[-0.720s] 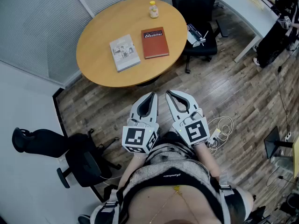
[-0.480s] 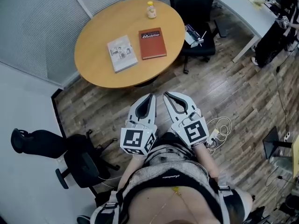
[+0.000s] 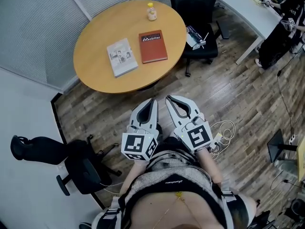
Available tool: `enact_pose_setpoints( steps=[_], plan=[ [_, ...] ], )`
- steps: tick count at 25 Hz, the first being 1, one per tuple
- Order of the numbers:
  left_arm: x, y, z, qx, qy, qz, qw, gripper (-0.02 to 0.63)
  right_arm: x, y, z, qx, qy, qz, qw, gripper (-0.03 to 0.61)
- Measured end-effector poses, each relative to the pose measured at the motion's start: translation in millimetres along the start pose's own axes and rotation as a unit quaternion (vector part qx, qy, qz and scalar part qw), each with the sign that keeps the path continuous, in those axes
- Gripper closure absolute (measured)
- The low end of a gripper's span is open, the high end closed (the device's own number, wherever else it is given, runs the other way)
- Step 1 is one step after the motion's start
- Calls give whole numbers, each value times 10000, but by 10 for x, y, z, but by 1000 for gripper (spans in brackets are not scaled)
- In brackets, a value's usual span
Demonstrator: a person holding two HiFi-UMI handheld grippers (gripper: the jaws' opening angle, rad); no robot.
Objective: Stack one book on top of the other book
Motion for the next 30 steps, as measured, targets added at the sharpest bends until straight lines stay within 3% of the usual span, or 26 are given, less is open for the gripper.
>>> enact_pose_setpoints(
  steps=[18,30],
  plan=[
    [1103,-335,-1020,115,732,-26,9972,592,-382,-89,-1242,88,632,141,9979,553],
    [1443,-454,-1313,179,935,-11,9955,594,-512,-101,-1686,230,755,7,9969,553]
  ],
)
Point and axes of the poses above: the fingertips, and each gripper's own axes: z backward along the fingers, x to its left, y out of its underside, the point moved 10 cm from there along z, backward along the fingers, and after that the axes turned 1 degree about z, right-handed, at the moved point
